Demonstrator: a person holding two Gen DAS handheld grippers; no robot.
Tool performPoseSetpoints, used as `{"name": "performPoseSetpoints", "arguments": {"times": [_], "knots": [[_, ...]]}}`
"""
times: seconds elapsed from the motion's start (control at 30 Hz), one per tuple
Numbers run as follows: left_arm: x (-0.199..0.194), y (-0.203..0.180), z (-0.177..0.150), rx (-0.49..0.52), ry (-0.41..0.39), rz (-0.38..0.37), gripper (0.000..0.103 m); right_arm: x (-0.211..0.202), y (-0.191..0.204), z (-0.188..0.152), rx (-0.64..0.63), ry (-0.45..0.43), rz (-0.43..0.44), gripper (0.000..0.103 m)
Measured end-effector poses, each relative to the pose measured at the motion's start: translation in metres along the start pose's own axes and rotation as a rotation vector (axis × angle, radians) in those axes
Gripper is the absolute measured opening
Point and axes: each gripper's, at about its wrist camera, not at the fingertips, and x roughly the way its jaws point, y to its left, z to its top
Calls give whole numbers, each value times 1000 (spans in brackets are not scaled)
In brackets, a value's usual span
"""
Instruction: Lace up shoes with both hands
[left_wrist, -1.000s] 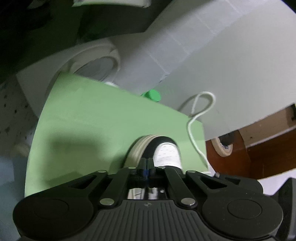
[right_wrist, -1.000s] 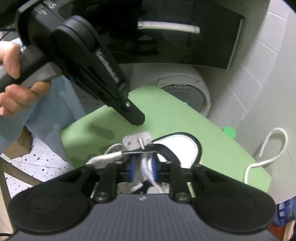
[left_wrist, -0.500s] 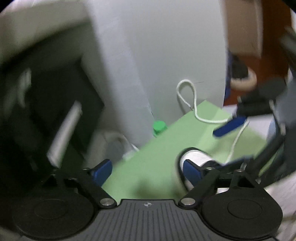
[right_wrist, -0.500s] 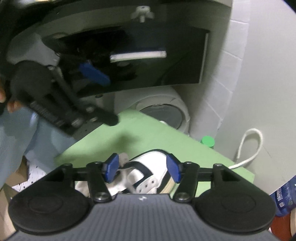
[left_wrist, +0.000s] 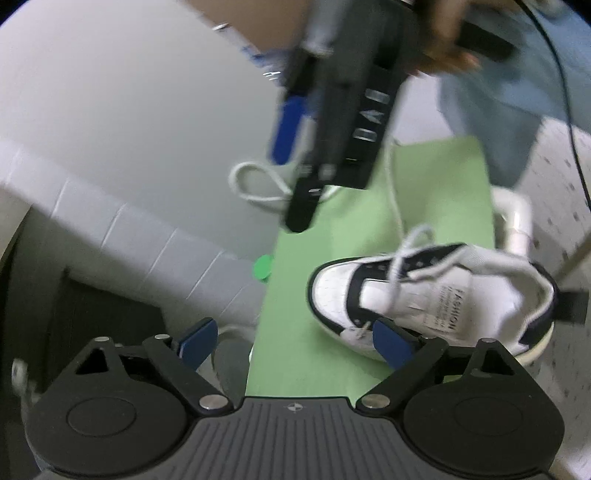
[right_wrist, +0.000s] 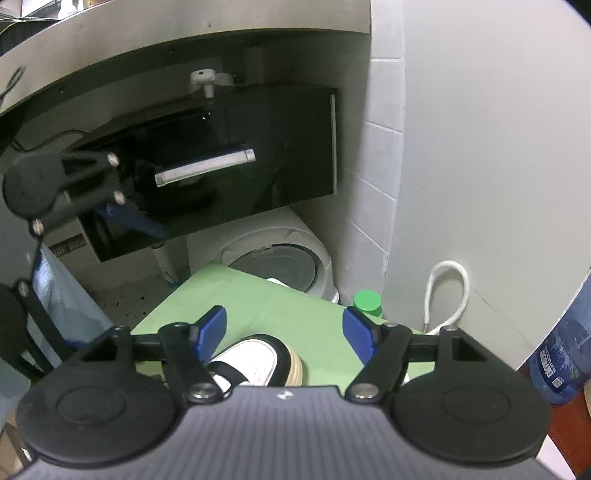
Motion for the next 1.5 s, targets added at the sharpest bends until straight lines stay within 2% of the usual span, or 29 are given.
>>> {"name": "performPoseSetpoints", "arguments": {"times": [0.07,0.1,0.17,0.23,0.27,0.33,0.5,0.77,0.8,0.87,0.93,1.13,1.43,1.5], "knots": [[6,-9,-1,70,-7,-12,72,0,2,0,-12,-1,3,74],[10,-11,0,95,1,-18,67,0,3,0,-18,-1,4,74],[19,-11,1,118,27,-35,52,1,5,0,-22,0,5,74],[28,-12,4,136,59,-54,41,2,5,0,-19,0,6,74],[30,-13,4,153,62,-69,40,3,5,1,-16,0,5,74],[33,-17,5,194,61,-93,40,3,3,1,-8,-4,3,74],[36,-33,1,326,53,-88,40,3,0,2,12,-5,4,74],[39,-52,0,436,42,-56,38,5,1,2,11,1,11,74],[39,-54,-1,447,40,-47,37,5,1,2,11,3,11,74],[39,-59,-2,471,35,-33,25,5,1,2,13,5,10,74],[38,-64,-1,480,35,-27,21,5,1,2,15,4,10,74],[42,-78,-1,558,48,-28,14,6,0,2,21,8,11,74],[44,-90,-1,691,41,-13,13,8,1,3,21,15,16,74],[45,-92,0,688,48,-24,6,9,1,3,24,16,17,74]]}}
